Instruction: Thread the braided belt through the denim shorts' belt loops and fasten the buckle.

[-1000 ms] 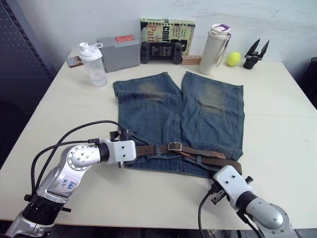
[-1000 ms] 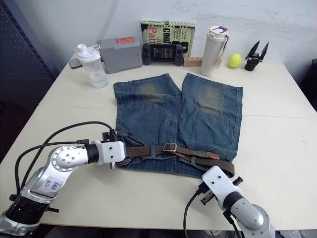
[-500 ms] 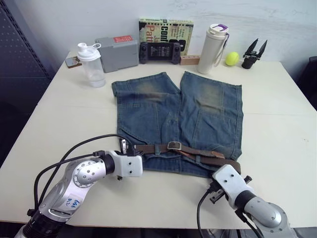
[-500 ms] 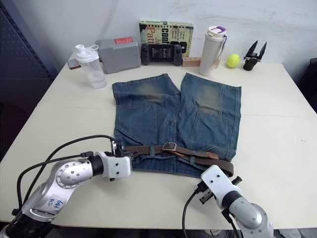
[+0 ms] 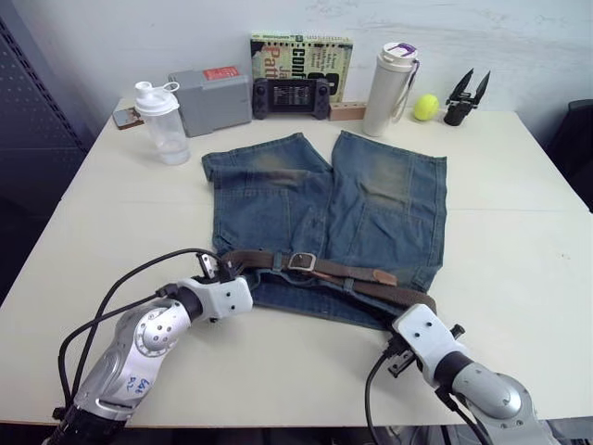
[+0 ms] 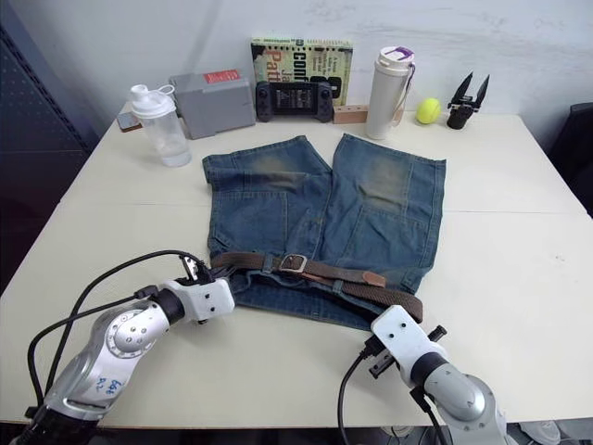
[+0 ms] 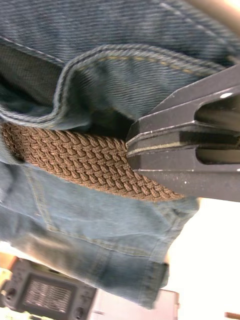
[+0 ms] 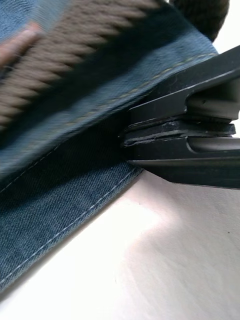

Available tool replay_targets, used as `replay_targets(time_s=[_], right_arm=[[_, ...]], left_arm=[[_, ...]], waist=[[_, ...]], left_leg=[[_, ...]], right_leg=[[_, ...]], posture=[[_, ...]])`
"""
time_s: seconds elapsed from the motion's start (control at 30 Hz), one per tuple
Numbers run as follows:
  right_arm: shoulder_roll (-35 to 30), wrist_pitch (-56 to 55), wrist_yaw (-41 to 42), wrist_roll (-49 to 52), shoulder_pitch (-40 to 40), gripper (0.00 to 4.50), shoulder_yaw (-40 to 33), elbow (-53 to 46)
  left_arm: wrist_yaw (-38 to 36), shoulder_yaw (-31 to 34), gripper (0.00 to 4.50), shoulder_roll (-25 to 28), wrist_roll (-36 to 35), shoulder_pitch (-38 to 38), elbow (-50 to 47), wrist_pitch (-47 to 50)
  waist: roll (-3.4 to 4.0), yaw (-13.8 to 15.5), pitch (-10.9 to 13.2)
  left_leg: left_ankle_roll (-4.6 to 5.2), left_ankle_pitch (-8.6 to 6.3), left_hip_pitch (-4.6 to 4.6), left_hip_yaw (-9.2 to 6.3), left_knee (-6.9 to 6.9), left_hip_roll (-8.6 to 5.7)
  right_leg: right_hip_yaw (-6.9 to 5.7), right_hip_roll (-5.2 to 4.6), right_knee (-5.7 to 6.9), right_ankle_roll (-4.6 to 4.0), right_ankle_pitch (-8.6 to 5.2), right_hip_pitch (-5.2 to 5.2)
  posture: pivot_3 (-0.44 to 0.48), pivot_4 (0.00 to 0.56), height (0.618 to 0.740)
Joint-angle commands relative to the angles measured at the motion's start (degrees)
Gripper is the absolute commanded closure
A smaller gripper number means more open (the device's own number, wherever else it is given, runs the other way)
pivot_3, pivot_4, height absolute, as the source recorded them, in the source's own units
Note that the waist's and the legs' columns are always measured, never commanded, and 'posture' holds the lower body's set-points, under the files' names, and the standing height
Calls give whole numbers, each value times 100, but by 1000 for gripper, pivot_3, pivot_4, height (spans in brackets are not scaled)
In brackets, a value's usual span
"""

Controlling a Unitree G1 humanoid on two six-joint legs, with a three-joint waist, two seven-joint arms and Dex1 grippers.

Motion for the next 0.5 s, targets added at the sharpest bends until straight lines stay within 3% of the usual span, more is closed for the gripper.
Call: replay_targets(time_s=[0.03,0.5], right_arm=[[-71,313,111,130,132,4500,355,426],[-45,418,5,184,10,4500,226,555]], left_arm=[[407,601,4494,-60,-193,237,70,-259],[322,1148,4494,334,-1019,346,1160,-1806]], waist=[[0,-20,0],[12,-99,7]], left_leg=[[-2,-1,1,0,0,1],[-36,-12,35,-6,-10,44]], right_leg=[[0,0,0,-2,-1,0],[1,4,43,-67,-36,4]], posture=[[0,150,731],[0,150,731]])
